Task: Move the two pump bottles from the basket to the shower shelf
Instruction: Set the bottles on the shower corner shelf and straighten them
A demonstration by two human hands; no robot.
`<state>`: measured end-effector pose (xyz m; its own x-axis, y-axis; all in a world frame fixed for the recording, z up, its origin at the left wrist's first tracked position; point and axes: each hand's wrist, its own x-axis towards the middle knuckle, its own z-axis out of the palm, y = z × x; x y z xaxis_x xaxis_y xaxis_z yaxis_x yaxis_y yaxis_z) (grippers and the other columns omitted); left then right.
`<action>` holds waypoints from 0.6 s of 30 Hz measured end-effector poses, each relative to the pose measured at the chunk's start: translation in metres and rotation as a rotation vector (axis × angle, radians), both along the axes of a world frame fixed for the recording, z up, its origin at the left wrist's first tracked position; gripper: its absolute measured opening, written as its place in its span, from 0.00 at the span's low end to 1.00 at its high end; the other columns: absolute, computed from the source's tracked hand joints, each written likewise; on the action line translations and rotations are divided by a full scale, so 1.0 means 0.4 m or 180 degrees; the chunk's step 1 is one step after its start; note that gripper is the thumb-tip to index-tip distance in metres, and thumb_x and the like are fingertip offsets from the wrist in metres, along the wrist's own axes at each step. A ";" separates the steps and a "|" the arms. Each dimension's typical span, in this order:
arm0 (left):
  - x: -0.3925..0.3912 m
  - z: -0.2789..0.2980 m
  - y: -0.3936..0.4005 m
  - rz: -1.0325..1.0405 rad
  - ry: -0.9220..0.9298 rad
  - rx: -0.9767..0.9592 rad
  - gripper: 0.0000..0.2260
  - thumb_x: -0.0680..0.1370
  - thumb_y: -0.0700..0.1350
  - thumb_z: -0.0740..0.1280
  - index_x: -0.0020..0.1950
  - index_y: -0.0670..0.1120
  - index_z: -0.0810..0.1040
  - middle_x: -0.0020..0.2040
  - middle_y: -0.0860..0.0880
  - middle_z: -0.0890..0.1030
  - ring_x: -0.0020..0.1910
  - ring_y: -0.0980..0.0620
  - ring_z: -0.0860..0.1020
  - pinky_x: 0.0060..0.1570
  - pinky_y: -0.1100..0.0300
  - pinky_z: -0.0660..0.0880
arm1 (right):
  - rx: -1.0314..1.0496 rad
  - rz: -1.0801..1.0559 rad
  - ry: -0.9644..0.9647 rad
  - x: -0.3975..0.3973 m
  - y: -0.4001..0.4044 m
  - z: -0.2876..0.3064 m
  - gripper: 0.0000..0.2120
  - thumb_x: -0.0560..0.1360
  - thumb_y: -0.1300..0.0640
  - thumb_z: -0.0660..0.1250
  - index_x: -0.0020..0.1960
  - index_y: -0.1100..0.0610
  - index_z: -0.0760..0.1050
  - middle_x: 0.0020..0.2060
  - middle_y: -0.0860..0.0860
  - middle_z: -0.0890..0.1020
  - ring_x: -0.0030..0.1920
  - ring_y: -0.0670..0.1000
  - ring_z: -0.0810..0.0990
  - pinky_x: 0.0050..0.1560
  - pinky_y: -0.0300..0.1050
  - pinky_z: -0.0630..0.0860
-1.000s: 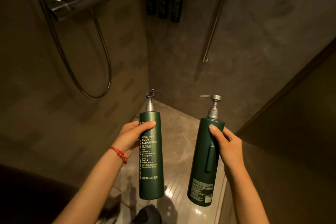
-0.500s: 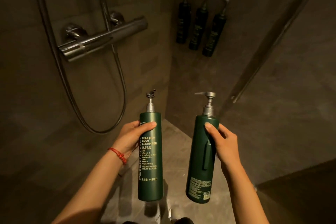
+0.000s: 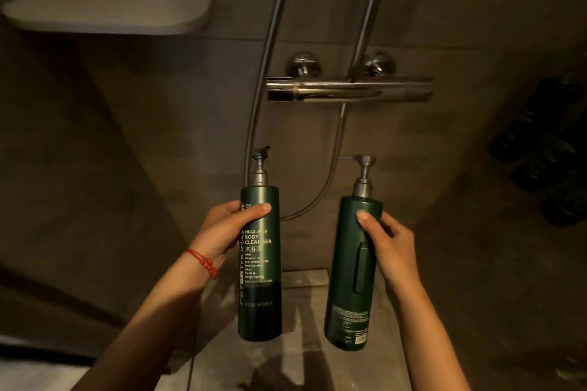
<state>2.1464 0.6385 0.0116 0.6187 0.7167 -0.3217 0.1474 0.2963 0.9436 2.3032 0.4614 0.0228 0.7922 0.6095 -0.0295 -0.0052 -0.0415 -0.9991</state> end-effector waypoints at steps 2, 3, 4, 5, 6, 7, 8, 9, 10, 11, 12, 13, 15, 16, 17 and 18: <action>-0.029 0.008 -0.004 0.0286 0.0015 0.0063 0.06 0.64 0.45 0.73 0.37 0.45 0.80 0.27 0.53 0.83 0.29 0.56 0.80 0.29 0.67 0.75 | 0.0023 0.0258 0.0016 0.009 0.031 0.006 0.02 0.70 0.56 0.68 0.39 0.51 0.78 0.26 0.41 0.83 0.28 0.40 0.80 0.25 0.30 0.72; -0.044 0.014 -0.006 0.0408 0.0019 0.0082 0.06 0.64 0.45 0.73 0.38 0.45 0.80 0.27 0.53 0.83 0.29 0.57 0.80 0.29 0.67 0.75 | 0.0032 0.0364 0.0036 0.009 0.048 0.007 0.01 0.69 0.56 0.68 0.39 0.51 0.78 0.26 0.41 0.83 0.28 0.40 0.80 0.25 0.30 0.72; -0.058 0.020 -0.007 0.0518 0.0015 0.0095 0.06 0.65 0.45 0.72 0.38 0.45 0.80 0.27 0.53 0.83 0.29 0.57 0.80 0.29 0.68 0.75 | 0.0038 0.0451 0.0054 0.006 0.064 0.008 0.01 0.69 0.56 0.69 0.40 0.51 0.78 0.26 0.41 0.83 0.28 0.40 0.80 0.25 0.30 0.72; -0.072 0.026 -0.008 0.0611 0.0011 0.0112 0.06 0.65 0.44 0.72 0.39 0.45 0.80 0.27 0.53 0.83 0.29 0.57 0.80 0.29 0.68 0.76 | 0.0048 0.0528 0.0070 0.002 0.080 0.009 0.01 0.69 0.56 0.69 0.40 0.51 0.78 0.26 0.42 0.83 0.28 0.40 0.80 0.25 0.30 0.72; -0.086 0.032 -0.008 0.0687 0.0012 0.0136 0.06 0.65 0.44 0.72 0.40 0.44 0.80 0.27 0.52 0.83 0.29 0.57 0.80 0.29 0.68 0.76 | 0.0065 0.0605 0.0092 -0.004 0.096 0.011 0.02 0.68 0.56 0.70 0.41 0.51 0.79 0.27 0.43 0.83 0.29 0.40 0.80 0.25 0.30 0.73; -0.099 0.038 -0.007 0.0752 0.0016 0.0165 0.07 0.65 0.45 0.72 0.40 0.44 0.80 0.28 0.52 0.83 0.30 0.56 0.81 0.30 0.67 0.76 | 0.0089 0.0687 0.0106 -0.010 0.111 0.014 0.02 0.68 0.55 0.70 0.41 0.51 0.79 0.27 0.43 0.83 0.29 0.40 0.81 0.26 0.31 0.73; -0.112 0.045 -0.005 0.0812 0.0019 0.0196 0.07 0.65 0.45 0.72 0.41 0.44 0.80 0.29 0.52 0.83 0.30 0.56 0.81 0.30 0.67 0.76 | 0.0120 0.0776 0.0106 -0.018 0.125 0.019 0.03 0.68 0.54 0.70 0.41 0.51 0.79 0.28 0.43 0.83 0.30 0.41 0.81 0.26 0.31 0.73; -0.124 0.053 -0.001 0.0855 0.0011 0.0229 0.08 0.65 0.45 0.72 0.40 0.44 0.80 0.29 0.52 0.83 0.31 0.56 0.81 0.31 0.66 0.76 | 0.0160 0.0860 0.0103 -0.026 0.139 0.025 0.03 0.67 0.54 0.70 0.40 0.51 0.79 0.28 0.42 0.84 0.30 0.41 0.81 0.26 0.32 0.73; -0.135 0.061 0.003 0.0884 -0.0009 0.0260 0.07 0.65 0.45 0.72 0.40 0.45 0.80 0.29 0.52 0.83 0.30 0.56 0.81 0.31 0.66 0.76 | 0.0204 0.0939 0.0108 -0.033 0.152 0.033 0.03 0.67 0.53 0.70 0.40 0.51 0.79 0.28 0.42 0.84 0.30 0.41 0.81 0.27 0.32 0.74; -0.145 0.070 0.008 0.0907 -0.0035 0.0288 0.08 0.64 0.46 0.72 0.40 0.45 0.80 0.29 0.52 0.83 0.30 0.56 0.80 0.31 0.66 0.77 | 0.0250 0.1017 0.0119 -0.040 0.164 0.042 0.05 0.66 0.52 0.70 0.41 0.51 0.79 0.29 0.41 0.84 0.31 0.42 0.81 0.27 0.32 0.74; -0.154 0.082 0.013 0.0925 -0.0059 0.0325 0.08 0.64 0.46 0.73 0.39 0.45 0.80 0.28 0.52 0.83 0.30 0.56 0.81 0.31 0.66 0.77 | 0.0299 0.1095 0.0118 -0.047 0.176 0.054 0.07 0.65 0.50 0.70 0.41 0.52 0.79 0.29 0.41 0.84 0.31 0.42 0.82 0.27 0.32 0.74; -0.162 0.097 0.018 0.0940 -0.0080 0.0374 0.08 0.63 0.46 0.73 0.39 0.45 0.80 0.28 0.52 0.83 0.30 0.56 0.81 0.31 0.67 0.77 | 0.0346 0.1165 0.0097 -0.052 0.187 0.066 0.10 0.63 0.49 0.71 0.41 0.52 0.79 0.29 0.42 0.84 0.31 0.42 0.82 0.27 0.33 0.74; -0.174 0.128 0.031 0.0975 -0.0125 0.0490 0.08 0.63 0.46 0.73 0.39 0.45 0.80 0.28 0.53 0.83 0.30 0.57 0.81 0.29 0.67 0.76 | 0.0407 0.1258 0.0027 -0.059 0.212 0.095 0.11 0.62 0.48 0.73 0.41 0.52 0.79 0.29 0.43 0.84 0.31 0.43 0.82 0.27 0.33 0.75; -0.179 0.144 0.037 0.0996 -0.0157 0.0547 0.07 0.64 0.46 0.72 0.39 0.45 0.80 0.28 0.53 0.83 0.30 0.57 0.81 0.29 0.68 0.76 | 0.0438 0.1295 -0.0018 -0.061 0.224 0.111 0.10 0.63 0.48 0.71 0.41 0.52 0.79 0.29 0.43 0.84 0.31 0.43 0.82 0.28 0.33 0.75; -0.181 0.161 0.044 0.1013 -0.0196 0.0605 0.06 0.65 0.45 0.72 0.39 0.45 0.80 0.28 0.53 0.83 0.29 0.57 0.80 0.29 0.68 0.75 | 0.0486 0.1333 -0.0071 -0.061 0.235 0.127 0.10 0.63 0.47 0.69 0.41 0.51 0.79 0.30 0.43 0.84 0.32 0.44 0.82 0.28 0.33 0.75; -0.182 0.178 0.051 0.1021 -0.0228 0.0664 0.06 0.65 0.45 0.72 0.39 0.45 0.80 0.28 0.53 0.83 0.29 0.57 0.80 0.28 0.68 0.75 | 0.0543 0.1368 -0.0135 -0.061 0.245 0.144 0.10 0.63 0.46 0.69 0.41 0.51 0.79 0.31 0.43 0.85 0.32 0.44 0.82 0.28 0.34 0.75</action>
